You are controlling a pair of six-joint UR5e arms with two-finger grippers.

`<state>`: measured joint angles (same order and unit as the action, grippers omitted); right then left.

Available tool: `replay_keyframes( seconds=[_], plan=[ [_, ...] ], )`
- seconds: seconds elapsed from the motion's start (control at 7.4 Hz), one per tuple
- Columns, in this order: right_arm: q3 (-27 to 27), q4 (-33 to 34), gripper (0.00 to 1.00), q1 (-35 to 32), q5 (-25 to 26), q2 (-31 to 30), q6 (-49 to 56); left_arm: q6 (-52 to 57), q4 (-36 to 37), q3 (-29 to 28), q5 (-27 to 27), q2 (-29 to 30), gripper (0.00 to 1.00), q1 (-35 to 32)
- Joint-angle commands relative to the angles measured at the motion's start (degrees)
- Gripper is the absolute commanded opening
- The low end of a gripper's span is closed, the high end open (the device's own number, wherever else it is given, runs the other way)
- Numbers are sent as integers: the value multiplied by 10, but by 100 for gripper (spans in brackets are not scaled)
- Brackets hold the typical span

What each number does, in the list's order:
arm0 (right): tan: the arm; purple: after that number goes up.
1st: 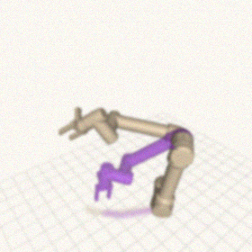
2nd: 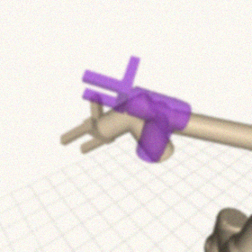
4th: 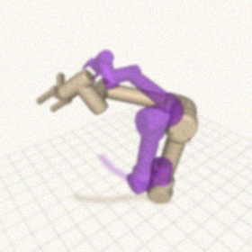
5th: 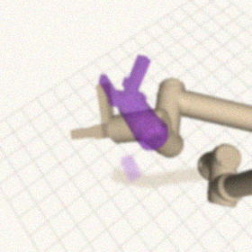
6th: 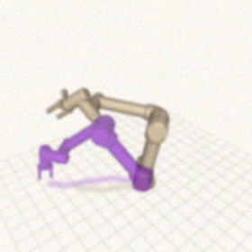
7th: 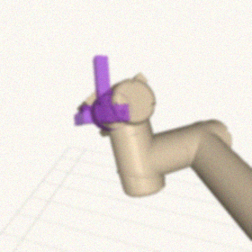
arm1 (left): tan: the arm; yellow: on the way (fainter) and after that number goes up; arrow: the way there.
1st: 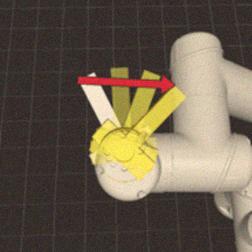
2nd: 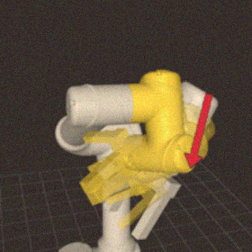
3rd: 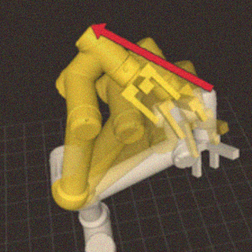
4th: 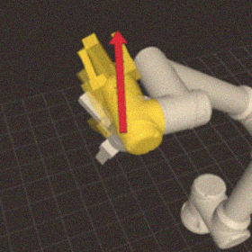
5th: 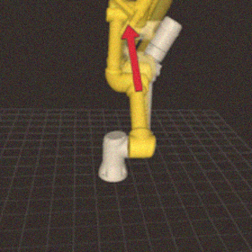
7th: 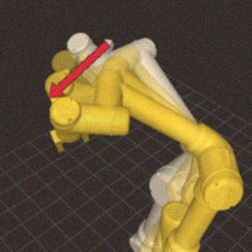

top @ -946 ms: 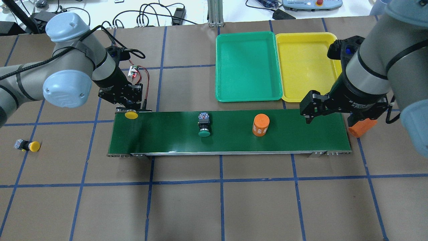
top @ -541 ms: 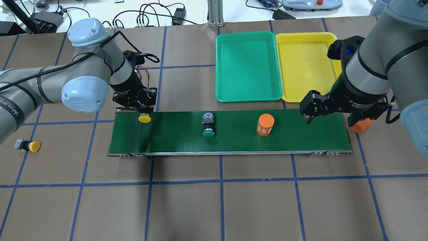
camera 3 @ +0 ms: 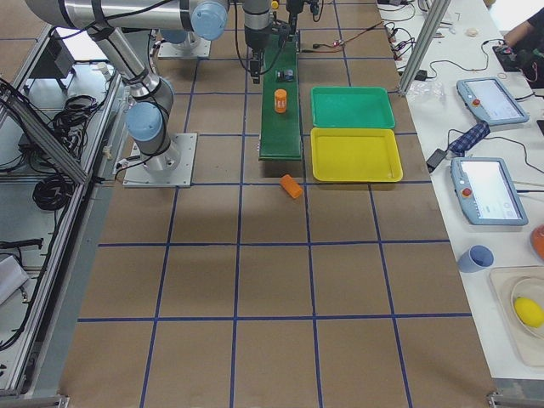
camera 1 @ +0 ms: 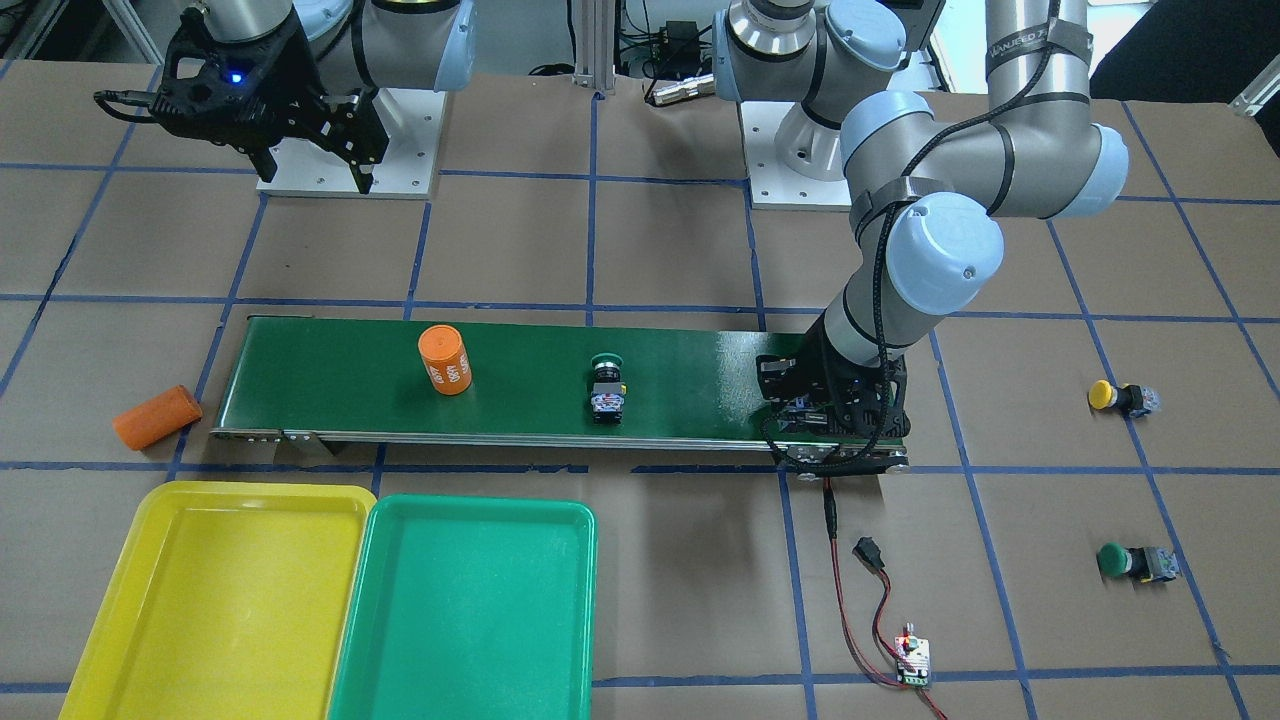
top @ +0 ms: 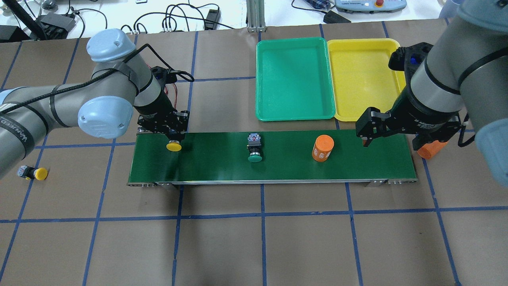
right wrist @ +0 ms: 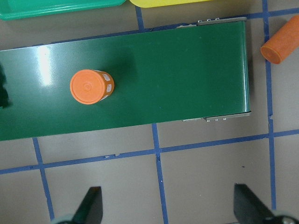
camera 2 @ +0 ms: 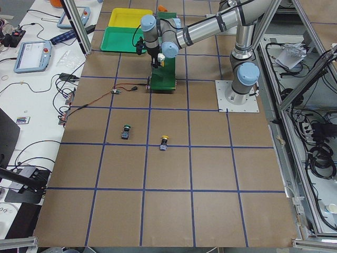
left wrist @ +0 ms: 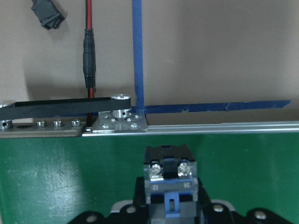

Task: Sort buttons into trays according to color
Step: 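Place the yellow-capped switch on the conveyor's near end, then open the left gripper and move it to the green-capped switch on the table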

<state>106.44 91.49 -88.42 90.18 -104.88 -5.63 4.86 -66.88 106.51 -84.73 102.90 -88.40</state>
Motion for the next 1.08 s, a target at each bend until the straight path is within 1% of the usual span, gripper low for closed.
replay_keyframes(
  seconds=[0.0,0.14,0.27,0.41,0.54,0.68,0.81,0.95],
  plan=[
    [0,0,100,0,0,0,0,12,16,30,-2,-1,0,5],
    [0,0,100,0,0,0,0,9,22,39,-2,3,0,5],
    [0,0,100,1,0,0,1,9,27,43,-2,3,56,5],
    [0,0,100,1,1,-1,1,3,29,47,0,0,100,3],
    [-3,7,100,2,0,0,1,4,29,38,2,-10,100,5],
    [-3,14,100,2,0,0,2,6,21,17,0,-19,100,12],
    [-3,15,100,3,1,1,2,24,-43,-34,-3,-28,100,32],
    [-2,14,100,4,1,1,2,78,-133,-82,-5,-33,100,85]
  ],
)
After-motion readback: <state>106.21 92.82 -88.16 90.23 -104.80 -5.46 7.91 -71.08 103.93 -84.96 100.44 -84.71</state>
